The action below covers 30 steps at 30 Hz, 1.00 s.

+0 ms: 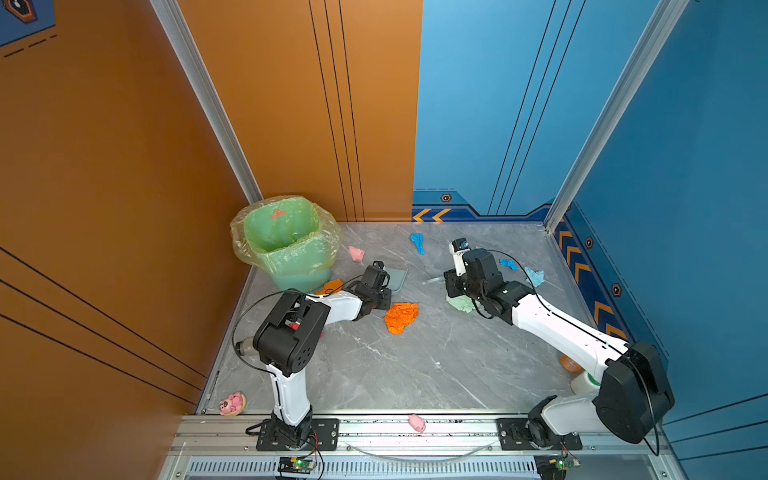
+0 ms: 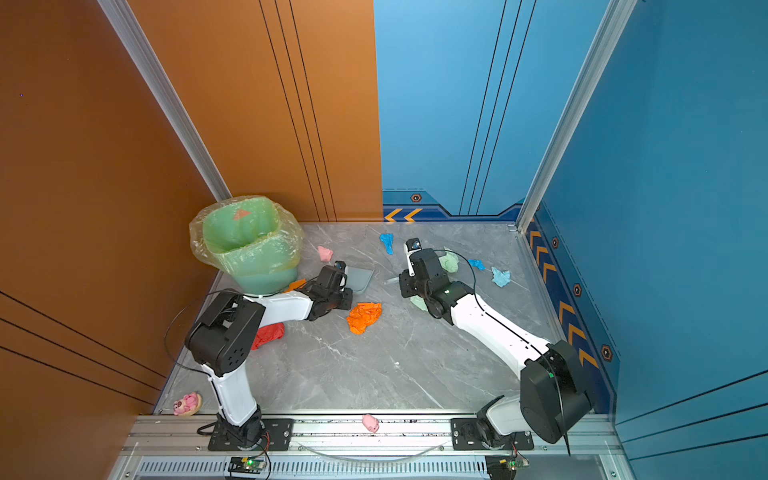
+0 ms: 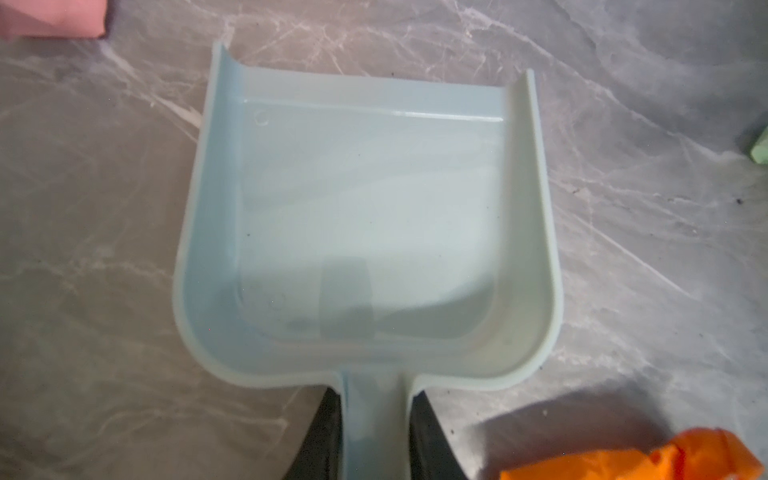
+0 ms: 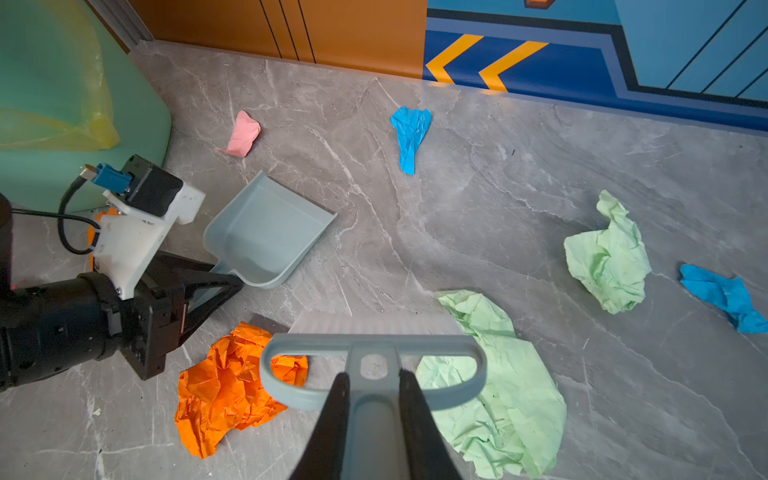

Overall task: Sweep away the paper scraps from the table
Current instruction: 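Carry the dustpan toward the orange scraps while the right gripper moves the brush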

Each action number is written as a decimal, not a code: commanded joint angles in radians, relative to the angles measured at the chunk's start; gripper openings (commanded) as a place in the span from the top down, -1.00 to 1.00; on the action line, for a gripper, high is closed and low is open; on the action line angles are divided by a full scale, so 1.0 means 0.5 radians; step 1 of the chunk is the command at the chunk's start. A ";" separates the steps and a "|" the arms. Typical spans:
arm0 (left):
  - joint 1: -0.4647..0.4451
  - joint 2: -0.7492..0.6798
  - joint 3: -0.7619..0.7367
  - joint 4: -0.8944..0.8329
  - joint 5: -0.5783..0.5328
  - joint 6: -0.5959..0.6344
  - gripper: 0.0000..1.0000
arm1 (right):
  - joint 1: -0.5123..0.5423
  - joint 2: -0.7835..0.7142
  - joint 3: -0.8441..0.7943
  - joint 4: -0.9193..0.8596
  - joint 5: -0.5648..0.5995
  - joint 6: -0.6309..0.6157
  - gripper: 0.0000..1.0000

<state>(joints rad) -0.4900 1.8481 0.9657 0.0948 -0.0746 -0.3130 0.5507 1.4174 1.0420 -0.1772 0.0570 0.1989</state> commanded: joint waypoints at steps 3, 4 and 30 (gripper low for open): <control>-0.001 -0.176 -0.088 -0.248 0.077 -0.040 1.00 | -0.012 0.009 0.086 0.146 -0.164 -0.129 1.00; -0.007 -0.202 -0.098 -0.275 0.078 -0.041 1.00 | -0.015 0.007 0.085 0.167 -0.188 -0.142 1.00; -0.124 -1.119 -0.773 -0.675 -0.166 -0.290 1.00 | 0.211 0.659 0.385 1.129 -0.781 -0.248 1.00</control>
<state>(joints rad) -0.5446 1.3380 0.6079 -0.1955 -0.1173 -0.4202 0.6315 1.7130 1.2011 0.3042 -0.2821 0.0814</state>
